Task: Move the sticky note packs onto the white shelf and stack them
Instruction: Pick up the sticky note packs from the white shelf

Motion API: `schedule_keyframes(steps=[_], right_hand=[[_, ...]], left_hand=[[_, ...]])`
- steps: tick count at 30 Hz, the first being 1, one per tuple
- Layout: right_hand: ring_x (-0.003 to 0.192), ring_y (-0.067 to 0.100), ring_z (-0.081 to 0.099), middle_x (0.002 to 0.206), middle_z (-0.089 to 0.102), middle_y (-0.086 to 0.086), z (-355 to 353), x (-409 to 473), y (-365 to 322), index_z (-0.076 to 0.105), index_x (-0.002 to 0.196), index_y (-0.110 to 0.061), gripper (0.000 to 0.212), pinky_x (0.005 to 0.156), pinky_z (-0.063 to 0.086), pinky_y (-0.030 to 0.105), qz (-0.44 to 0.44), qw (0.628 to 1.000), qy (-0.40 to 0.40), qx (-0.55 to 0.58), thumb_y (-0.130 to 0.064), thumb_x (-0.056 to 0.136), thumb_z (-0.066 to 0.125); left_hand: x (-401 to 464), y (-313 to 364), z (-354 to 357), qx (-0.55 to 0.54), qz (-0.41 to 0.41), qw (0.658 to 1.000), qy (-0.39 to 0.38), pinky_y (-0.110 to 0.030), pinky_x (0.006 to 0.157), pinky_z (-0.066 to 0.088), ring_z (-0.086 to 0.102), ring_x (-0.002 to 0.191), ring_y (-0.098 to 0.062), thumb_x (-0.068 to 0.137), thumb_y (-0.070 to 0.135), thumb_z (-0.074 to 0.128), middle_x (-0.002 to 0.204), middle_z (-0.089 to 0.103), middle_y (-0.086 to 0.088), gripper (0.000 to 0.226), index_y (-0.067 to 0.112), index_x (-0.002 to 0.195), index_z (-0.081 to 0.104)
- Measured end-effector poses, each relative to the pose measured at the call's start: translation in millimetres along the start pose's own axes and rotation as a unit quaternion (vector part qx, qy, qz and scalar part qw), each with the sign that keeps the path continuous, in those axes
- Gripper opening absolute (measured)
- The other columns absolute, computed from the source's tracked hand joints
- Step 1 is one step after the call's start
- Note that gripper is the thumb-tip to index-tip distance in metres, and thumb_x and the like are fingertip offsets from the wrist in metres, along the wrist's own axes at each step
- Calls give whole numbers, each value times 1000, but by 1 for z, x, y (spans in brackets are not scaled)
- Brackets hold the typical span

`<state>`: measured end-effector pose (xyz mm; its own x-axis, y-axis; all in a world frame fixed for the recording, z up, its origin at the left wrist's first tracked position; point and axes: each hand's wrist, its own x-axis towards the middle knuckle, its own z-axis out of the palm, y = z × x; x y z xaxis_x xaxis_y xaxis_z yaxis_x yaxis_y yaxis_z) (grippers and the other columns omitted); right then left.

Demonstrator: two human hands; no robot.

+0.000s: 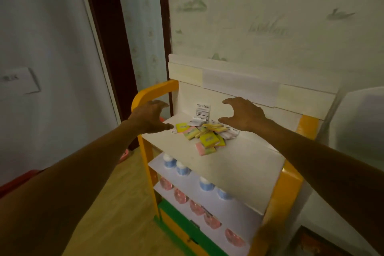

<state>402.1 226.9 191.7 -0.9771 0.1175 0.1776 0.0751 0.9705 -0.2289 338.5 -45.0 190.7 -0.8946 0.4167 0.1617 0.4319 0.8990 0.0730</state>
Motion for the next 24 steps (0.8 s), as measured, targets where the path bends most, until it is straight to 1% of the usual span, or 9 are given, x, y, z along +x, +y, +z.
schedule_keyframes(steps=[4, 8, 11, 14, 17, 20, 24], right_hand=[[136, 24, 38, 148, 39, -1, 26, 51, -4, 38, 143, -35, 71, 104, 38, 41, -1, 1000, 1, 19, -57, 81, 65], [135, 22, 38, 148, 39, -2, 46, 97, -1, 38, 142, -35, 69, 105, 39, 41, 13, 999, -7, 37, -56, 82, 64], [135, 22, 39, 147, 40, -2, 58, 125, 3, 39, 142, -35, 68, 105, 39, 41, 21, 999, -4, 39, -57, 82, 64], [135, 21, 39, 147, 41, -2, 66, 147, 7, 40, 141, -34, 67, 105, 38, 39, 34, 999, -3, 34, -57, 83, 63], [136, 21, 38, 148, 40, -1, 74, 167, 11, 39, 142, -33, 67, 106, 36, 38, 53, 998, -4, 25, -56, 84, 63], [135, 22, 39, 147, 42, -1, 83, 188, 16, 39, 142, -32, 68, 109, 37, 41, 78, 997, 0, 18, -56, 83, 63], [137, 23, 37, 148, 40, -1, 95, 207, 20, 40, 141, -33, 67, 110, 36, 43, 141, 990, 13, 10, -55, 83, 64]], left_hand=[[43, -25, 16, 23, 7, 999, -22, -43, 109, 35, 28, 141, -23, 80, 57, 64, 155, 29, -1, 81, 22, 146, 32], [95, -40, 21, 56, 28, 997, -35, -41, 110, 32, 29, 141, -22, 81, 56, 64, 154, 30, -1, 79, 22, 146, 32], [134, -48, 30, 49, 46, 997, -30, -40, 111, 30, 29, 141, -22, 81, 55, 65, 153, 32, -1, 80, 21, 145, 33], [167, -53, 47, 36, 64, 996, -45, -39, 110, 32, 34, 138, -22, 80, 53, 67, 150, 37, -2, 78, 20, 144, 36], [202, -60, 65, 37, 83, 994, -66, -42, 111, 33, 34, 138, -23, 79, 54, 68, 151, 36, -2, 80, 22, 144, 34], [241, -69, 84, 48, 111, 989, -88, -44, 113, 33, 30, 140, -22, 77, 56, 68, 153, 32, -1, 84, 23, 146, 31], [286, -74, 111, 45, 155, 982, -94, -44, 110, 35, 28, 141, -22, 79, 58, 64, 154, 30, -2, 85, 22, 148, 28]])
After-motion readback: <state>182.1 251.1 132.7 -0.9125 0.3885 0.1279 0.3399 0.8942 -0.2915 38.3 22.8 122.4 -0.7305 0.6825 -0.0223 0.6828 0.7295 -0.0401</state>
